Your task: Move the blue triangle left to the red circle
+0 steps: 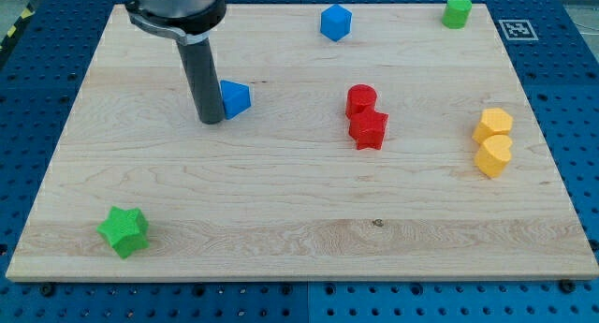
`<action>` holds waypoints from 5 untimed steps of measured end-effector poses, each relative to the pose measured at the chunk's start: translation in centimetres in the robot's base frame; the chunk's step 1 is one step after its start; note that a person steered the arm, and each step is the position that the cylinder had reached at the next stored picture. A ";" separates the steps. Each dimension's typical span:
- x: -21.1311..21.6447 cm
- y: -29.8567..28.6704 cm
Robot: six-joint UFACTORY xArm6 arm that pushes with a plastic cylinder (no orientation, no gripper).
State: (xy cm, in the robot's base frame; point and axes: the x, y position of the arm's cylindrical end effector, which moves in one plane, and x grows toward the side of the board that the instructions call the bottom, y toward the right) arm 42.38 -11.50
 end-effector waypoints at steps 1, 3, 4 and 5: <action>0.0 -0.3; -1.4 1.7; -1.4 2.3; -1.4 2.1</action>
